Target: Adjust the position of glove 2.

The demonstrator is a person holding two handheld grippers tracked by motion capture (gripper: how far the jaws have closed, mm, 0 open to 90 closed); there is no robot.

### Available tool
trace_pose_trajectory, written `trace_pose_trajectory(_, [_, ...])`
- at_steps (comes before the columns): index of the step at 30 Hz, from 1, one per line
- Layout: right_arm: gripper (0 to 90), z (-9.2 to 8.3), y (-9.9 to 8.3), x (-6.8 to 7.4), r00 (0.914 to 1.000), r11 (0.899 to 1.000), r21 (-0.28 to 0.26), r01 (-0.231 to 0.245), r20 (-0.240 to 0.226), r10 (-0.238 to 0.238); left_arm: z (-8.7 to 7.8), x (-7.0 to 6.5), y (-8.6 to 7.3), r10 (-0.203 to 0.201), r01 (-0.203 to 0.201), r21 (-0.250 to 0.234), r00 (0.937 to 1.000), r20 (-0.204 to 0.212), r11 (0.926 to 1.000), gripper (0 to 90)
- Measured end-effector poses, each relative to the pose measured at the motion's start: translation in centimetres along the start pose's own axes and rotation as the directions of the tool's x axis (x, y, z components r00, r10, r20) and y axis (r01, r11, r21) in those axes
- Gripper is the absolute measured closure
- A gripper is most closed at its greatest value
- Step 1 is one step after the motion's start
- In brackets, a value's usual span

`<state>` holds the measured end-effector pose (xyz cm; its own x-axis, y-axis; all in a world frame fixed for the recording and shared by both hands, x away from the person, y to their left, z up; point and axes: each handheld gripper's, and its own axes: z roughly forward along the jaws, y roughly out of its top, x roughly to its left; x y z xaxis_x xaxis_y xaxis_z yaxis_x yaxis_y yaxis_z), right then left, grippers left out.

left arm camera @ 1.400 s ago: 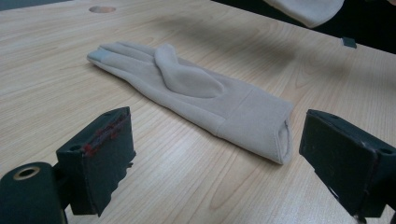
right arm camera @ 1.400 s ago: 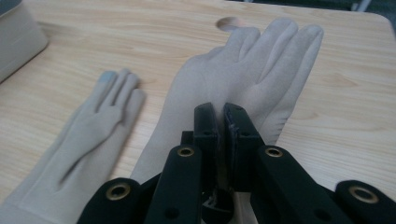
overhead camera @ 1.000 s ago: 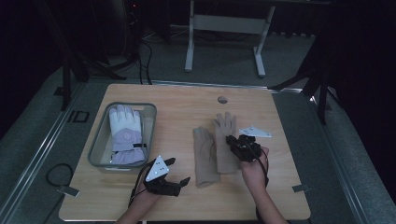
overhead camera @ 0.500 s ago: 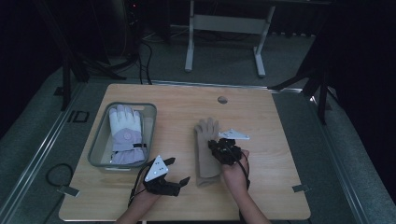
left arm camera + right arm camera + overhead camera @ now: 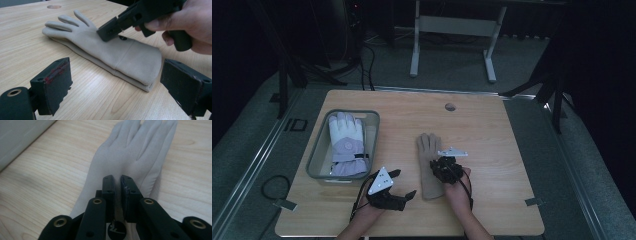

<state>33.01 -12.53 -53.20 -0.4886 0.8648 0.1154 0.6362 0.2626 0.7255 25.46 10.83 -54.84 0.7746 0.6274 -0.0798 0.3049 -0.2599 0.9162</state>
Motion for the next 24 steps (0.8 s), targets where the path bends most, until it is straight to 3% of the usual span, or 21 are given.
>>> trace_pose_trajectory(3, [77.8, 0.2, -0.2, -0.1, 1.0000, 1.000, 0.005, 0.003, -0.001, -0.003, 0.0, 0.0, 0.0, -0.001, 0.001, 0.001, 1.0000, 0.003, 1.0000, 10.1])
trace_pose_trajectory(4, [69.1, 0.2, -0.1, -0.2, 0.9999, 1.000, 0.000, -0.003, -0.015, 0.003, 0.0, 0.0, 0.0, -0.004, 0.004, 0.002, 1.0000, 0.006, 1.0000, 10.1])
trace_pose_trajectory(5, [69.1, 0.2, -0.1, -0.2, 0.9999, 1.000, 0.000, -0.003, -0.015, 0.003, 0.0, 0.0, 0.0, -0.004, 0.004, 0.002, 1.0000, 0.006, 1.0000, 10.0])
trace_pose_trajectory(6, [61.7, -0.1, 0.1, -0.3, 0.9995, 1.000, -0.006, 0.011, -0.030, -0.011, 0.1, 0.0, 0.0, -0.006, 0.006, 0.005, 0.9999, 0.009, 1.0000, 10.1])
trace_pose_trajectory(9, [54.5, -0.4, 0.3, -0.5, 0.9994, 1.000, -0.017, 0.026, -0.021, -0.026, 0.1, 0.0, 0.0, -0.006, 0.006, 0.009, 0.9999, 0.012, 0.9999, 10.0])
trace_pose_trajectory(10, [43.1, -0.8, 0.4, -0.8, 0.9982, 0.998, -0.042, 0.042, -0.041, -0.043, 0.1, 0.0, 0.0, -0.008, 0.008, 0.006, 0.9999, 0.012, 1.0000, 10.1])
trace_pose_trajectory(11, [43.1, -0.8, 0.4, -0.8, 0.9982, 0.998, -0.042, 0.042, -0.041, -0.043, 0.1, 0.0, 0.0, -0.008, 0.008, 0.006, 0.9999, 0.012, 1.0000, 10.1])
trace_pose_trajectory(12, [24.8, -1.0, 0.4, -1.1, 0.9959, 0.994, -0.083, 0.065, -0.057, -0.070, 0.1, 0.0, 0.1, -0.010, 0.009, 0.007, 0.9999, 0.013, 0.9999, 10.1])
trace_pose_trajectory(14, [14.4, -1.0, 0.5, -1.5, 0.9904, 0.990, -0.112, 0.088, -0.096, -0.099, 0.1, -0.1, 0.1, -0.008, 0.008, 0.002, 0.9998, 0.017, 1.0000, 10.1])
trace_pose_trajectory(15, [14.4, -1.0, 0.5, -1.5, 0.9904, 0.990, -0.112, 0.088, -0.096, -0.099, 0.1, -0.1, 0.1, -0.008, 0.008, 0.002, 0.9998, 0.017, 1.0000, 10.0])
trace_pose_trajectory(16, [13.5, -1.2, 0.4, -2.1, 0.9858, 0.991, -0.110, 0.080, -0.139, -0.095, 0.2, -0.1, 0.0, -0.004, 0.004, 0.004, 0.9998, 0.020, 1.0000, 10.1])
trace_pose_trajectory(17, [13.5, -1.2, 0.4, -2.1, 0.9858, 0.991, -0.110, 0.080, -0.139, -0.095, 0.2, -0.1, 0.0, -0.004, 0.004, 0.004, 0.9998, 0.020, 1.0000, 10.1])
trace_pose_trajectory(18, [9.5, -1.3, 0.3, -2.9, 0.9724, 0.992, -0.072, 0.108, -0.200, -0.120, 0.3, -0.2, 0.0, -0.007, 0.006, 0.011, 0.9996, 0.026, 0.9999, 10.0])
trace_pose_trajectory(21, [9.5, -1.5, 0.0, -3.4, 0.9697, 0.989, -0.088, 0.117, -0.205, -0.133, 0.3, -0.3, 0.1, -0.010, 0.010, 0.018, 0.9993, 0.035, 0.9998, 10.1])
trace_pose_trajectory(22, [11.9, -1.6, -0.1, -3.9, 0.9634, 0.987, -0.092, 0.133, -0.222, -0.150, 0.3, -0.4, 0.2, -0.017, 0.016, 0.022, 0.9992, 0.037, 0.9996, 10.0])
trace_pose_trajectory(23, [11.9, -1.6, -0.1, -3.9, 0.9634, 0.987, -0.092, 0.133, -0.222, -0.150, 0.3, -0.4, 0.2, -0.017, 0.016, 0.022, 0.9992, 0.037, 0.9996, 10.1])
trace_pose_trajectory(24, [13.9, -1.8, -0.1, -4.6, 0.9571, 0.982, -0.102, 0.161, -0.226, -0.181, 0.3, -0.4, 0.3, -0.026, 0.025, 0.024, 0.9987, 0.043, 0.9994, 10.0])
